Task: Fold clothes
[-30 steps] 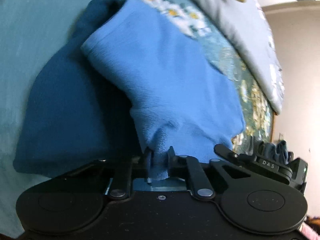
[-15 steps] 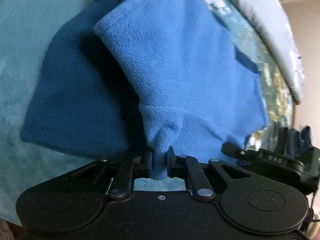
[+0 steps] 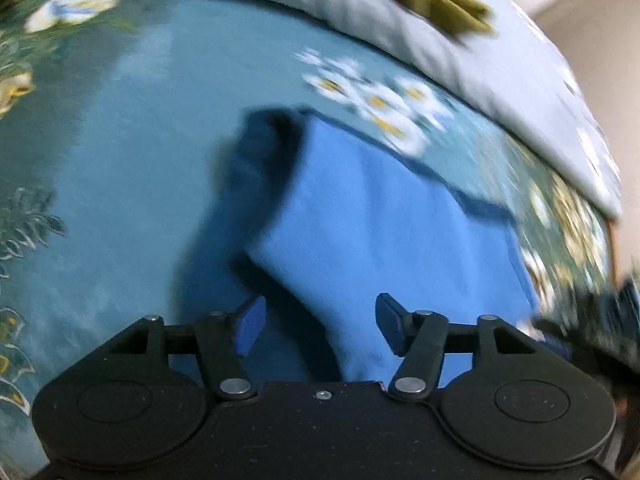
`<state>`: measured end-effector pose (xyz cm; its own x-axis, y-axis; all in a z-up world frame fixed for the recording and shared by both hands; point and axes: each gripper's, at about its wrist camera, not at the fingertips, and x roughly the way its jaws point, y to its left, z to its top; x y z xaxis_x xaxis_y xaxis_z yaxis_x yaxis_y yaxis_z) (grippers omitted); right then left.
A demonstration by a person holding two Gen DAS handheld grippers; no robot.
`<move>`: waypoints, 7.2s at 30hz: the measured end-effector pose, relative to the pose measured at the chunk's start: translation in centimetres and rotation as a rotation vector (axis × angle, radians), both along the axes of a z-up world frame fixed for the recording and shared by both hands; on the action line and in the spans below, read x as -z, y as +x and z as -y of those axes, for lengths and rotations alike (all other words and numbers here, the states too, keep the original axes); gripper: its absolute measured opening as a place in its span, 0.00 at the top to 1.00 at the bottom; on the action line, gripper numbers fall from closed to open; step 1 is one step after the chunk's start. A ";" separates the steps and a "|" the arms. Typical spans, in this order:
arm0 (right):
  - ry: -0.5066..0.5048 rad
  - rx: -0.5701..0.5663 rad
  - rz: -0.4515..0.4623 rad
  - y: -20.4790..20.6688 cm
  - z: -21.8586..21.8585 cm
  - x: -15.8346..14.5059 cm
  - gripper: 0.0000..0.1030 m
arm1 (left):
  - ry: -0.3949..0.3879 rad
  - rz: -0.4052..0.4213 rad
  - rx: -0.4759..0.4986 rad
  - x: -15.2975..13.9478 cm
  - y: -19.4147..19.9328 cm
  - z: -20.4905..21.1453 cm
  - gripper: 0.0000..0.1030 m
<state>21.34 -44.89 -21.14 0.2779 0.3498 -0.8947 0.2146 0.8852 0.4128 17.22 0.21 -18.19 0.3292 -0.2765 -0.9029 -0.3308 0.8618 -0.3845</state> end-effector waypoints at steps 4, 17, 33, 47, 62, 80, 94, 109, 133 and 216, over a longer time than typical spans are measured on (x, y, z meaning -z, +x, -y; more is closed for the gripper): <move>0.040 0.074 -0.020 1.3 0.7 1.4 0.31 | -0.054 -0.039 -0.093 3.0 1.8 -1.1 0.42; 0.071 -0.011 -0.044 3.5 0.4 3.5 0.21 | -0.052 -0.084 -0.266 4.9 -2.1 -1.4 0.82; 0.154 -0.115 -0.096 5.3 -1.1 6.0 0.51 | 0.083 0.118 0.008 -2.1 1.4 4.3 0.63; 0.182 -0.174 -0.021 4.7 -2.1 2.1 0.79 | 0.084 0.088 0.172 3.8 9.3 12.8 0.86; 0.139 -0.225 0.025 4.0 -6.4 -3.1 0.80 | -0.020 0.077 0.110 5.4 11.9 10.6 0.86; 0.010 -0.461 0.100 2.3 -20.3 -9.0 0.79 | -0.108 0.045 -0.168 -0.3 -1.4 -4.6 0.63; -0.161 -0.600 -0.022 1.4 -36.2 -4.1 0.70 | -0.181 0.070 -0.395 -0.3 -8.0 -10.7 0.59; 0.052 -0.551 0.139 3.8 -29.3 -9.7 0.50 | -0.349 0.142 -0.185 -0.8 -3.0 -6.4 0.37; 0.036 -0.309 0.041 5.0 -21.0 -6.7 0.47 | -0.214 0.183 -0.130 -2.3 -3.0 -4.9 0.85; 0.193 -0.924 -0.089 9.2 -23.3 0.3 0.47 | -0.348 0.213 -0.104 3.8 0.7 -5.1 0.47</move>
<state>30.57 -21.60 -21.46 -0.2499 0.5413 -0.8028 -0.4990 0.6385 0.5859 17.92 5.35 -21.99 0.5409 -0.5082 -0.6701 -0.2910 0.6345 -0.7161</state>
